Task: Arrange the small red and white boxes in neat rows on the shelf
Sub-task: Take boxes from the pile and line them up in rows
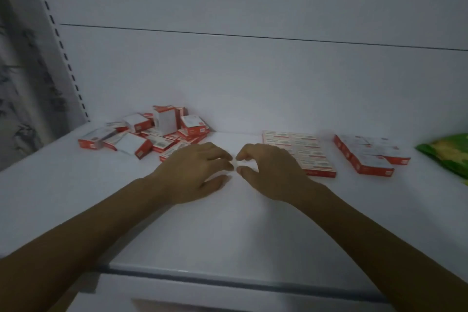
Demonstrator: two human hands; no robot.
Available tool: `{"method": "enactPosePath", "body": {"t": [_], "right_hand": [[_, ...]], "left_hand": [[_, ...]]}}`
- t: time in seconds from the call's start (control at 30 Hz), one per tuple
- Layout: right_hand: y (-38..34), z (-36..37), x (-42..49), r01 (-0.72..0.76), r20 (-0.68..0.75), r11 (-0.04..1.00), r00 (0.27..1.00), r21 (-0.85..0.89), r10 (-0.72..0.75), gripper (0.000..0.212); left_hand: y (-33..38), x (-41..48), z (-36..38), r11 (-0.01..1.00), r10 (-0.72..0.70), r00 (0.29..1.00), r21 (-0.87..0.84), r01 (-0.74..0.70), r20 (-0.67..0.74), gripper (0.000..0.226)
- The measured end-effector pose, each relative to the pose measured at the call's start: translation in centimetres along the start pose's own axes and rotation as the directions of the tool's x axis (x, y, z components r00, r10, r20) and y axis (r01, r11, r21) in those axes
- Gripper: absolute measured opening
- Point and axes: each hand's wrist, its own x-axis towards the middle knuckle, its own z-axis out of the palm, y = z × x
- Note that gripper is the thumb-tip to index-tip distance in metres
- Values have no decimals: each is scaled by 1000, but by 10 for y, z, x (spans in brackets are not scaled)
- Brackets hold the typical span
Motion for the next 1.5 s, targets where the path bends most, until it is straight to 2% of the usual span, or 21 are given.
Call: {"method": "enactPosePath", "body": {"t": [0.13, 0.27, 0.33, 0.4, 0.47, 0.53, 0.67, 0.8, 0.97, 1.07, 1.17, 1.33, 1.43, 1.5], "right_hand": [[-45, 29, 28, 79, 22, 997, 997, -5, -79, 33], [-83, 54, 54, 107, -38, 994, 994, -10, -107, 44], [-99, 65, 63, 60, -32, 998, 998, -31, -61, 48], [-111, 71, 68, -41, 45, 995, 998, -95, 45, 48], [-123, 68, 71, -81, 84, 989, 992, -122, 91, 45], [-132, 64, 69, -97, 73, 994, 992, -45, 100, 41], [-127, 78, 53, -103, -124, 988, 985, 112, 116, 42], [-121, 86, 42, -192, -24, 962, 979, 194, 200, 48], [-125, 83, 43, -194, 60, 965, 981, 176, 186, 32], [-121, 83, 42, -196, 6, 937, 979, 290, 203, 20], [-121, 84, 40, -146, -65, 908, 980, 393, 186, 23], [-117, 88, 41, -99, -145, 931, 977, 350, 158, 29], [-117, 87, 41, -56, -227, 954, 966, 293, 127, 26], [-117, 87, 41, -63, -230, 959, 964, 278, 130, 23]], "left_hand": [[-37, -58, -12, 993, -110, 993, -44, 112, 35, 33], [-68, -104, -23, 983, -166, 985, -72, 170, 53, 32], [-79, -121, -27, 981, -175, 984, -80, 178, 38, 35], [-87, -133, -28, 979, -183, 983, -94, 183, 9, 39], [-93, -138, -25, 971, -206, 978, -127, 200, -31, 43], [-96, -135, -25, 969, -207, 976, -155, 194, -72, 47], [-92, -113, -25, 945, -238, 971, -236, 228, -15, 55], [-91, -104, -12, 946, -173, 985, -282, 162, -16, 55], [-98, -109, -6, 879, -209, 978, -441, 180, -17, 63], [-98, -108, -4, 866, -206, 978, -470, 171, -24, 63], [-95, -105, -6, 828, -220, 971, -544, 139, -87, 63], [-97, -103, 3, 769, -258, 957, -628, 122, -130, 57], [-98, -103, 4, 785, -246, 952, -614, 86, -181, 47], [-97, -104, 2, 800, -254, 942, -594, 78, -218, 42]]}}
